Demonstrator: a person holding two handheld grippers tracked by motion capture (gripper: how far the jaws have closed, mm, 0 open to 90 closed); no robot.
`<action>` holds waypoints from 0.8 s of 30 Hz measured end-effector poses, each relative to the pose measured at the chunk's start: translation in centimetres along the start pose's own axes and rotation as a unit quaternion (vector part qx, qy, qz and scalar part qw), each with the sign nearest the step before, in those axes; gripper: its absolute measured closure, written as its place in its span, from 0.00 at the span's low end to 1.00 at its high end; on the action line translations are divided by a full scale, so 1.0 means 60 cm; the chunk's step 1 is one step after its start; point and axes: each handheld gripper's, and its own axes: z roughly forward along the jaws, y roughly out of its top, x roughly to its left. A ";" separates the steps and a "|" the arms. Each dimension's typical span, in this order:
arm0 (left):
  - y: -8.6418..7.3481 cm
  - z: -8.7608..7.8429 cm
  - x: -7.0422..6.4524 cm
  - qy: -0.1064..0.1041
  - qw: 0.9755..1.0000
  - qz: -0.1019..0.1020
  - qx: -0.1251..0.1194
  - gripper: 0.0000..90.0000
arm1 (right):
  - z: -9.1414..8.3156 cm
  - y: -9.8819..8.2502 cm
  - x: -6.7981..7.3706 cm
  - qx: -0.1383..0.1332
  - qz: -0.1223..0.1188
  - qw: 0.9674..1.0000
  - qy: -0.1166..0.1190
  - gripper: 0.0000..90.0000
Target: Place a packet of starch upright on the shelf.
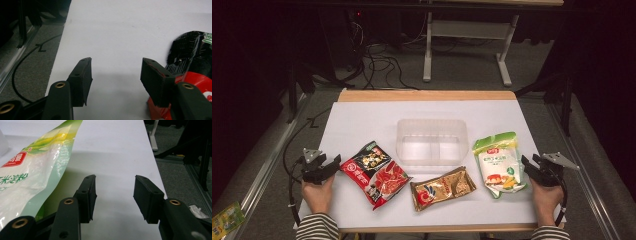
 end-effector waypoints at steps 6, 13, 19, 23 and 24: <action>0.000 0.001 0.001 -0.001 1.000 -0.004 0.000 0.47 | 0.000 0.000 0.001 -0.003 -0.003 1.000 -0.002 0.59; 0.000 -0.001 0.001 -0.001 1.000 -0.003 -0.003 0.47 | 0.001 0.001 0.002 0.004 -0.008 1.000 -0.002 0.59; 0.000 0.000 0.001 0.000 1.000 -0.006 -0.002 0.46 | -0.001 0.000 -0.005 -0.008 0.007 1.000 0.005 0.55; 0.000 0.001 0.002 0.000 1.000 -0.008 -0.002 0.46 | -0.005 -0.001 -0.001 -0.019 -0.001 1.000 -0.001 0.54; 0.000 0.001 0.002 0.000 1.000 -0.008 -0.002 0.46 | -0.005 -0.001 -0.001 -0.019 -0.001 1.000 -0.001 0.54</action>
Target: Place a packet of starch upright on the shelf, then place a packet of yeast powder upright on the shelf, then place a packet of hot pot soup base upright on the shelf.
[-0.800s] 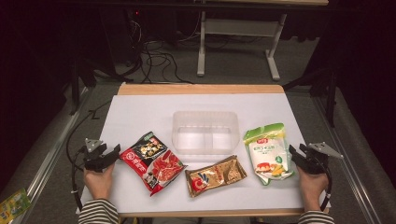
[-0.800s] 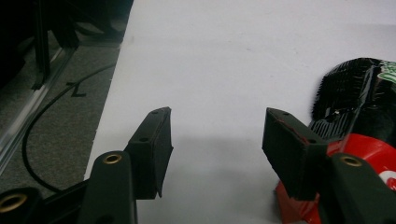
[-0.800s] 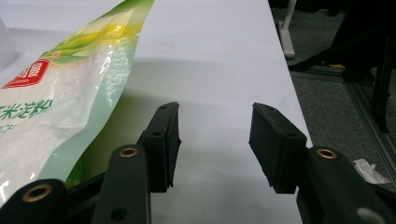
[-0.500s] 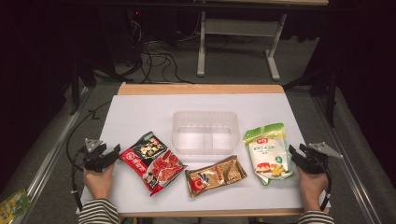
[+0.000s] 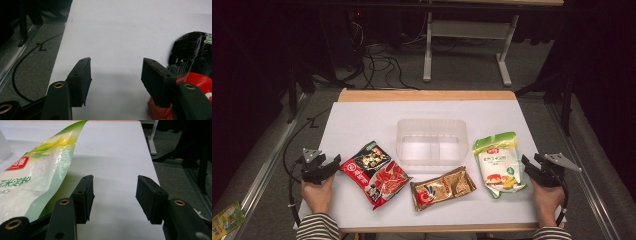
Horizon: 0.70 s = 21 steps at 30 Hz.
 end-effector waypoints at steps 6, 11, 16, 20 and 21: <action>0.000 0.000 0.000 0.000 1.000 0.000 -0.002 0.46 | -0.003 0.001 0.000 -0.005 0.003 1.000 -0.002 0.54; 0.000 0.000 0.000 0.000 1.000 0.001 0.001 0.46 | -0.015 0.000 -0.005 -0.014 0.008 1.000 0.007 0.50; 0.001 0.001 0.001 -0.002 1.000 0.000 0.004 0.46 | -0.026 0.004 -0.006 -0.014 0.008 1.000 0.019 0.50; 0.000 0.000 0.000 -0.001 1.000 0.001 0.000 0.45 | -0.036 0.010 -0.003 -0.007 -0.004 0.999 0.031 0.49; 0.000 0.001 0.000 -0.001 1.000 0.001 0.002 0.45 | -0.036 0.010 -0.002 -0.007 -0.004 0.999 0.033 0.49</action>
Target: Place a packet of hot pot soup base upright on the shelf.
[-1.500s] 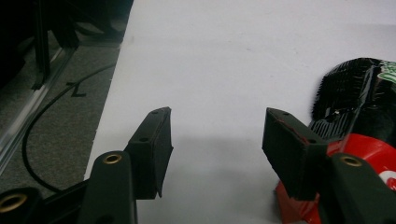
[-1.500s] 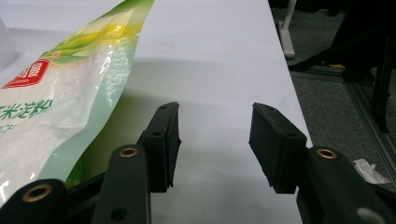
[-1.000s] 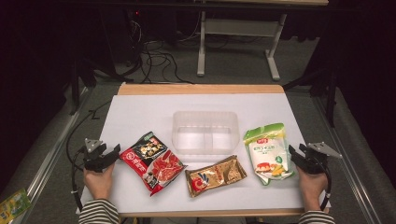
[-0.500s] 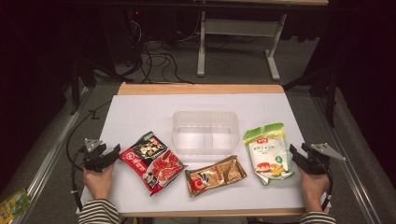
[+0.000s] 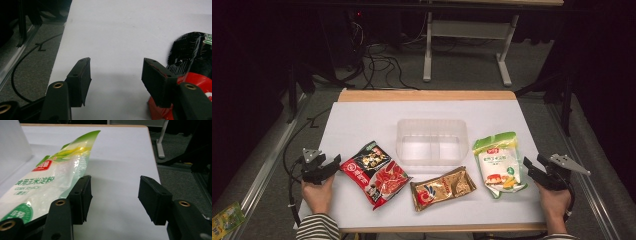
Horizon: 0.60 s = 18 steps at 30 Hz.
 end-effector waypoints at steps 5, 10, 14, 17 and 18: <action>0.000 0.000 0.001 -0.001 1.000 -0.001 0.002 0.45 | -0.005 0.007 0.007 -0.003 -0.003 1.000 0.014 0.49; 0.000 0.000 0.001 0.000 1.000 -0.002 -0.001 0.45 | -0.018 0.022 0.016 -0.013 -0.013 1.000 0.020 0.50; 0.000 0.000 0.001 -0.002 1.000 -0.002 -0.002 0.45 | -0.027 0.035 0.019 -0.003 -0.014 1.000 0.023 0.51; 0.000 0.001 0.002 -0.006 1.000 0.000 0.003 0.45 | -0.034 0.046 0.027 0.002 -0.020 0.999 0.034 0.51; 0.000 0.000 0.002 -0.008 1.000 -0.002 0.002 0.45 | -0.034 0.049 0.030 0.001 -0.023 0.999 0.037 0.51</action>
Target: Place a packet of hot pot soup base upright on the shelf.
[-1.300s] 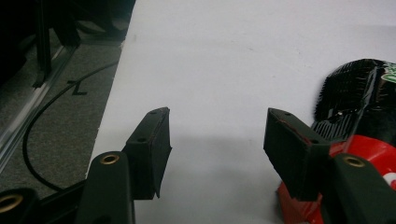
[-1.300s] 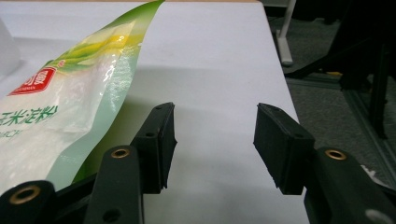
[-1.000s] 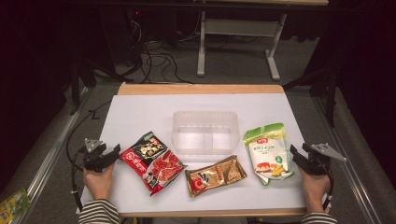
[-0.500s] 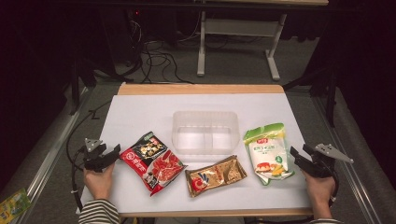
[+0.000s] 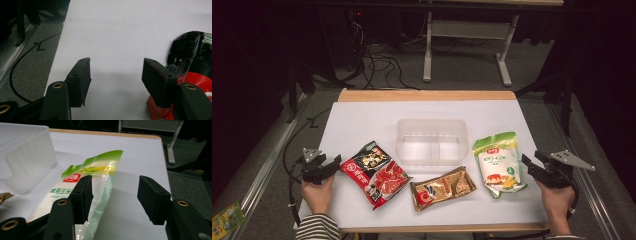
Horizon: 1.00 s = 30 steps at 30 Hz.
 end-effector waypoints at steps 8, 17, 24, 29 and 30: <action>0.000 0.001 -0.001 0.006 1.000 0.004 0.002 0.45 | 0.017 0.017 0.018 0.019 -0.022 0.999 0.046 0.42; 0.000 0.000 -0.002 0.005 1.000 0.002 -0.001 0.45 | 0.058 0.041 0.016 0.074 -0.010 0.995 0.061 0.35; 0.000 0.000 -0.001 0.004 1.000 0.002 0.001 0.45 | 0.091 0.044 0.006 0.107 -0.007 0.992 0.067 0.33; 0.000 0.000 -0.002 0.005 1.000 0.002 -0.001 0.45 | 0.112 0.041 0.004 0.131 0.000 0.988 0.077 0.32; 0.000 0.001 -0.002 0.005 1.000 0.002 -0.001 0.45 | 0.115 0.041 0.004 0.133 0.003 0.988 0.080 0.32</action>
